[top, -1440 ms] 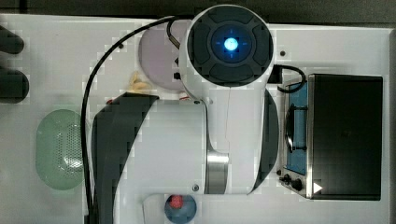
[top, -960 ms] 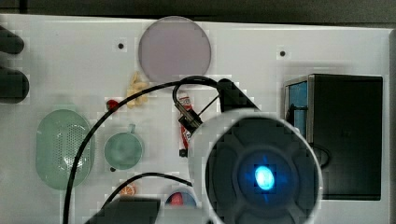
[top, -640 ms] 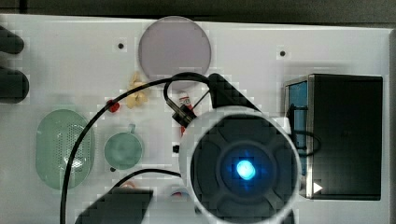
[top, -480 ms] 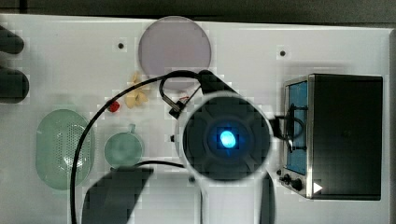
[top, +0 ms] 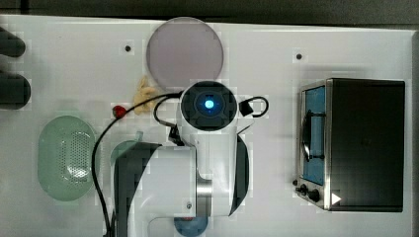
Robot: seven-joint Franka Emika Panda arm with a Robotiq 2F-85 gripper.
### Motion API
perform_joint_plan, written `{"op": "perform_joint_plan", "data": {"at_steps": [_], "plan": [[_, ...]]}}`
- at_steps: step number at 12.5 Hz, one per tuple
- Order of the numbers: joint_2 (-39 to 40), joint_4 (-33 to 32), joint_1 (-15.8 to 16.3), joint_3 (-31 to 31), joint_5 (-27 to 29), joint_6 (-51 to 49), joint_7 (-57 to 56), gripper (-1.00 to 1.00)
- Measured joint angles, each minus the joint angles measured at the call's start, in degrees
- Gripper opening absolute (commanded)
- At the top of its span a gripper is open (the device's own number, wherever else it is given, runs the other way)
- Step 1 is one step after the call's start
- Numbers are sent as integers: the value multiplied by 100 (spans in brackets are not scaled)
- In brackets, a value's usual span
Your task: Pick Ketchup from the table and place it in strainer.
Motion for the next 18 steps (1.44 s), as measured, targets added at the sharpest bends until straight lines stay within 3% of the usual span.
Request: {"op": "perform_joint_plan", "data": {"at_steps": [4, 8, 18], "plan": [[7, -492, 5, 37, 26, 1190, -1326, 100], [72, -1097, -27, 44, 16, 2111, -1732, 100], [2352, -1421, -27, 22, -221, 4080, -1939, 100]]}}
